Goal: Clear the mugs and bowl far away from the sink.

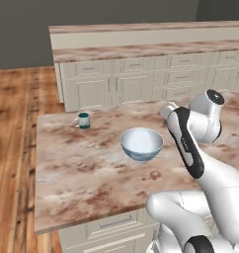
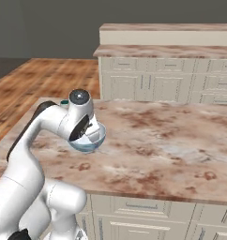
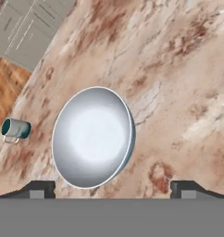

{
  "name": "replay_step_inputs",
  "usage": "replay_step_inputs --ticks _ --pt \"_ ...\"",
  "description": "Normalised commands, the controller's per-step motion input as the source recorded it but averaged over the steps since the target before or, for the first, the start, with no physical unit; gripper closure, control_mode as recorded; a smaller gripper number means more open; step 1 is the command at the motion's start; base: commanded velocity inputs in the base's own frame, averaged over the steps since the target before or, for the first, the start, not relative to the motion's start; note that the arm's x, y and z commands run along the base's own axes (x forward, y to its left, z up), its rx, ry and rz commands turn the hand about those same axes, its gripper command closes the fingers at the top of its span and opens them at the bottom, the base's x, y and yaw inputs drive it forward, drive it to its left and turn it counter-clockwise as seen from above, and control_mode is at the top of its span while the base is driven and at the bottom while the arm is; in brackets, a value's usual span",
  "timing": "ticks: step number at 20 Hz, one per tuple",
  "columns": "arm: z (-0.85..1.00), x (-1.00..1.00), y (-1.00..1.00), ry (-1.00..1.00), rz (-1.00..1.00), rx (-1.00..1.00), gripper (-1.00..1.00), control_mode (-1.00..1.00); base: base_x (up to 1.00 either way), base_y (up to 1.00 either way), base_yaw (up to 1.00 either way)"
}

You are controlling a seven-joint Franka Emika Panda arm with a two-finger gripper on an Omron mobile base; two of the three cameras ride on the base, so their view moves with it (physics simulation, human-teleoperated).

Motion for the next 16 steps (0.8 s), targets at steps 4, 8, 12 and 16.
replay_step_inputs --ticks 4,8,12,16 --pt "0.60 -0.59 0.02 -0.05 0.03 -0.06 -1.00 -1.00 0.00 0.00 0.00" --pt "0.52 -0.40 0.08 -0.02 0.00 -0.15 -1.00 -1.00 0.00 0.00 0.00" --pt "0.55 -0.11 0.18 0.00 -0.11 -0.18 -1.00 -1.00 0.00 0.00 0.00" --pt "0.30 -0.09 0.05 0.10 0.03 -0.03 -1.00 -1.00 0.00 0.00 0.00"
